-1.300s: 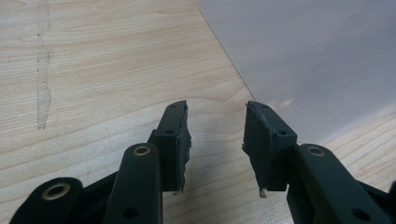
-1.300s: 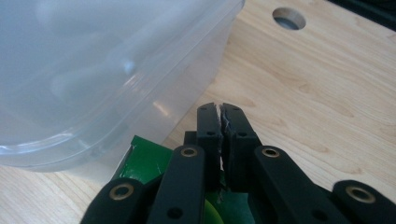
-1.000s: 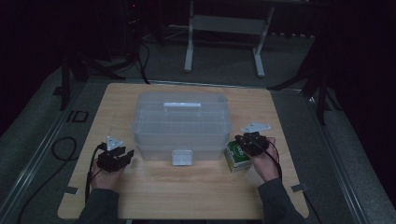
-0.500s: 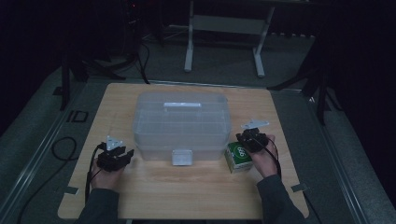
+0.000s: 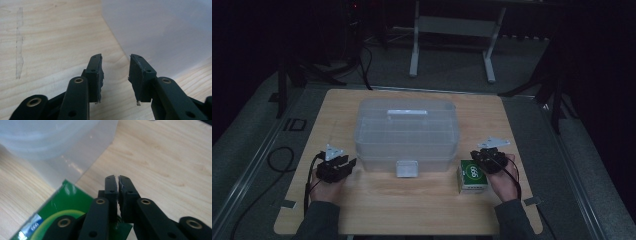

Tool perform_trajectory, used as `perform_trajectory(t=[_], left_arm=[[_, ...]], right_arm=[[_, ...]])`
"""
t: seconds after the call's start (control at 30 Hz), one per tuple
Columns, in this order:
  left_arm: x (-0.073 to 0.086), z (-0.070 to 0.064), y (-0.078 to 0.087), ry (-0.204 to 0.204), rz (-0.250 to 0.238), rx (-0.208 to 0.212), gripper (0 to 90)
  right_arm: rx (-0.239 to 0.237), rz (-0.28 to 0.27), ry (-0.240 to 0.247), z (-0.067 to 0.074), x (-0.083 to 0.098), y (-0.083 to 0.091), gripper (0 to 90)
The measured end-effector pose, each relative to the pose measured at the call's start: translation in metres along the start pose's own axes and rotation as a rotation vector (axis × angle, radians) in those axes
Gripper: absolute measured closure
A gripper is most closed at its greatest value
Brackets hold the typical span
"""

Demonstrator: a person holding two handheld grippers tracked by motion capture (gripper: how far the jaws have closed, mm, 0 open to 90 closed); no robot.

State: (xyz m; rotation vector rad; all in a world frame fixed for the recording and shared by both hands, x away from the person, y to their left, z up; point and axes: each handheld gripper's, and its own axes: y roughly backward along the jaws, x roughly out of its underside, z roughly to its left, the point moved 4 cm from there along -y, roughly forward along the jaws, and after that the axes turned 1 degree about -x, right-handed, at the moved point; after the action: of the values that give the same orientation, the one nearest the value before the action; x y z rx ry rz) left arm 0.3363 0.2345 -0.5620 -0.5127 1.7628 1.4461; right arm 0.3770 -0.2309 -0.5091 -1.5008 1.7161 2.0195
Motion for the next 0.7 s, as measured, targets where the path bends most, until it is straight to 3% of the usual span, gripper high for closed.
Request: perform_trajectory(t=[0.13, 0.33, 0.5, 0.7], left_arm=[[-0.013, 0.003, 0.003, 0.016, -0.052, 0.022, 69.3], [-0.028, -0.001, 0.006, -0.036, -0.082, 0.023, 89.4], [-0.036, 0.000, 0.005, -0.043, -0.090, 0.029, 90.0], [-0.040, 0.006, 0.006, -0.030, -0.099, 0.010, 90.0]], right_arm=[[-0.009, -0.026, 0.006, 0.000, -0.017, 0.000, 84.5], [-0.053, -0.052, 0.018, 0.010, -0.043, -0.011, 89.9], [-0.058, -0.042, 0.028, 0.014, -0.051, -0.023, 90.0], [-0.004, -0.051, 0.024, 0.013, -0.047, -0.018, 90.0]])
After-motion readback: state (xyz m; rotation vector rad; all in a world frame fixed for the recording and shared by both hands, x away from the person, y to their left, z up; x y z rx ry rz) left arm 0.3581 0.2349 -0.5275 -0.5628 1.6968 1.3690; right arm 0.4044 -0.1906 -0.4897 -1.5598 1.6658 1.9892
